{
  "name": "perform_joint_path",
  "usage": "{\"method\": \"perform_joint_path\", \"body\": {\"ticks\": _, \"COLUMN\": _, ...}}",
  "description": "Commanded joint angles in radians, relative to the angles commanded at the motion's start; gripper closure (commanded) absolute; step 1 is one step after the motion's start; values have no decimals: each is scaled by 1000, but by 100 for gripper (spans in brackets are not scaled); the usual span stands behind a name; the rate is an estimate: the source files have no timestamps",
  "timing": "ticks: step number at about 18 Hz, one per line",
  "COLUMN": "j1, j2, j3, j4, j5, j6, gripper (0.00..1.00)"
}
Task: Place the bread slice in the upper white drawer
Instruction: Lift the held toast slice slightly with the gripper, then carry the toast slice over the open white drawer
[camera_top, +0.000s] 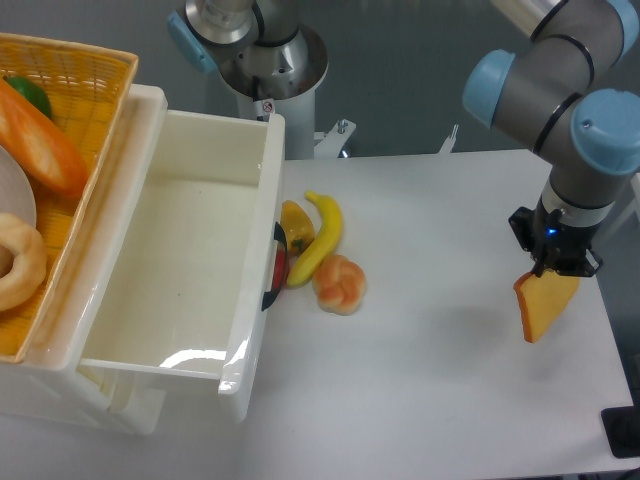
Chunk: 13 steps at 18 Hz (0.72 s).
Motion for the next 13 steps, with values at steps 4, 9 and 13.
{"method": "perform_joint_path", "body": {"ticks": 4, "j1": -24, "j2": 34, "j3": -6, "j4": -3, "j5": -32, "j6": -17, "gripper": 100}}
{"method": "perform_joint_path", "body": {"ticks": 9, "j1": -44, "j2": 124, "j3": -24, "j4": -52, "j5": -101, "j6": -40, "gripper": 100}}
{"method": "perform_joint_path", "body": {"ticks": 13, "j1": -107, "j2": 239, "j3": -84, "j4": -55, "j5": -129, "j6": -138, "gripper": 100}}
